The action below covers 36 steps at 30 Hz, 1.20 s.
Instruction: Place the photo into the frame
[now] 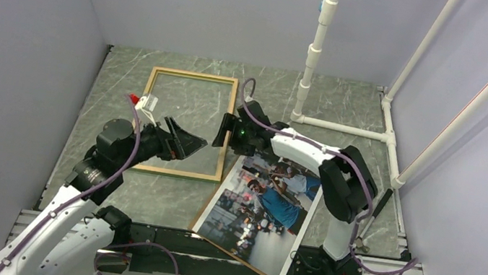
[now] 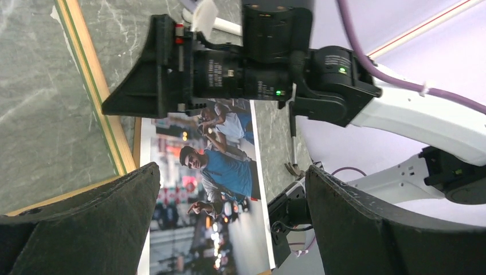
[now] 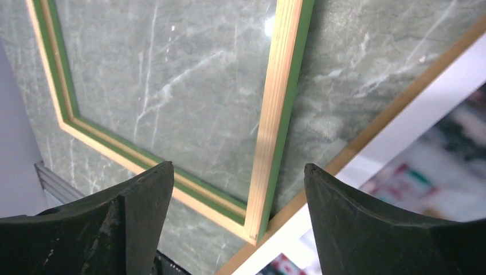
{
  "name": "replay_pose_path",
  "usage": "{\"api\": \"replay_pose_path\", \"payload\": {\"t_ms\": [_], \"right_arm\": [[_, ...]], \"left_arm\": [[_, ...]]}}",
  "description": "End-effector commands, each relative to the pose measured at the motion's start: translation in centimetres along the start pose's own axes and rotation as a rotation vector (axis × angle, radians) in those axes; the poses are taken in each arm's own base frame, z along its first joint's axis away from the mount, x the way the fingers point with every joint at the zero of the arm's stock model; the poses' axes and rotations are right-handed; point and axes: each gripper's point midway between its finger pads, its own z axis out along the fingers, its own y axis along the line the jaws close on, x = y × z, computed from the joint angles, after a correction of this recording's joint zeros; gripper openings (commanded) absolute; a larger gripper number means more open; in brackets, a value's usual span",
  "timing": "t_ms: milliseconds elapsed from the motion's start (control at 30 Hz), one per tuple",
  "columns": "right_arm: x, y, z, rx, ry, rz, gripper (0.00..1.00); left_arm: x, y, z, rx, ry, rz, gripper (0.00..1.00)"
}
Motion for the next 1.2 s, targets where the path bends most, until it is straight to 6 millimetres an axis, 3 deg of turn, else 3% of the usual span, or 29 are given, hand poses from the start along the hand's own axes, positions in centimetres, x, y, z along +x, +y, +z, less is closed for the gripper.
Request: {"api": "replay_pose_path", "payload": {"t_ms": [0,333,733,967,1167], "right_arm": [[-1.6,0.0,-3.1,-0.048,-0.075,0.005,0.85],[-1.2,-6.8,-8.3,-0.072,-0.079,0.117,0.85],[-0.2,-16.3,-14.5,0.204,-0.135,0.133,0.88],[0.3,-20.5,-17.7,0.355,-0.208,0.22,0.88],[1.9,-25.0,-19.1,0.502,-0.178,0.342,0.9]], "left_arm": [[-0.4,-0.5,0.9,0.039,-0.004,0.024,0.99],[3.9,3.7,4.5,-0.056,0.184,-0.082,1.0],[9.5,7.5,7.9,-0.292,0.448,-0.077,0.99],[12.5,7.0,11.4,-0.424,0.615,0.064,0.99],[15.7,6.7,14.4,-0.508,0.734,0.16,0.99]]}}
